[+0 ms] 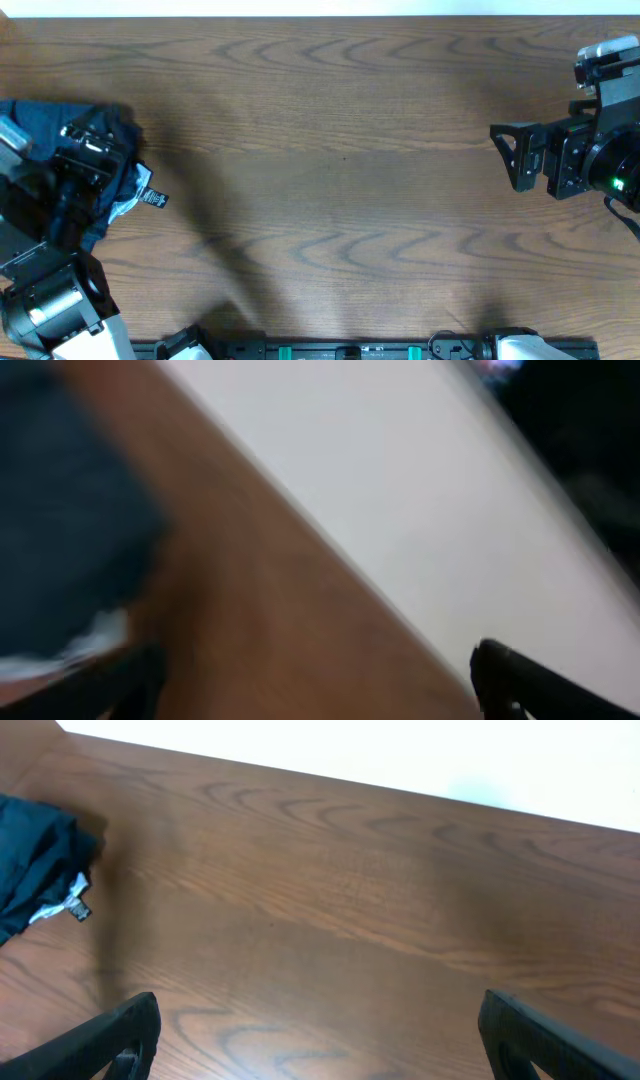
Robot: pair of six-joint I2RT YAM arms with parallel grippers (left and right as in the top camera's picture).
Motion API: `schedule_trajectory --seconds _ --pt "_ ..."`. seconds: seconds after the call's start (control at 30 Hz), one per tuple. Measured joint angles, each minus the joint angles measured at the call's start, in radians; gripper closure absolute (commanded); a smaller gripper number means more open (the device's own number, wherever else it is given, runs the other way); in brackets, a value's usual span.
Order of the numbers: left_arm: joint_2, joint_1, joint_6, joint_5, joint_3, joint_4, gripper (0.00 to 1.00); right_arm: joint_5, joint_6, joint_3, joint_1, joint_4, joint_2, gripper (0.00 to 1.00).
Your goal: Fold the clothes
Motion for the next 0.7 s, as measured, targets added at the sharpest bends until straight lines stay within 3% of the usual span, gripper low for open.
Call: schedule_trajectory --seconds 0.1,0.23,0.53,0.7 --pt "0.0 -0.024 0.109 -0.123 0.0 -0.047 0.02 0.0 0.0 0.0 0.0 0.0 0.0 0.01" --pt "-0.005 -0.077 0.219 -0.164 0.0 -0.101 0.02 0.0 0.0 0.0 0.0 0.0 0.0 0.01" --pt "-0.034 -0.187 0.318 -0.145 0.0 -0.367 0.02 0.0 0.0 0.0 0.0 0.0 0.0 0.01" --pt "-0.108 -0.275 0.349 -0.208 0.0 -0.473 0.02 0.0 0.0 0.0 0.0 0.0 0.0 0.01"
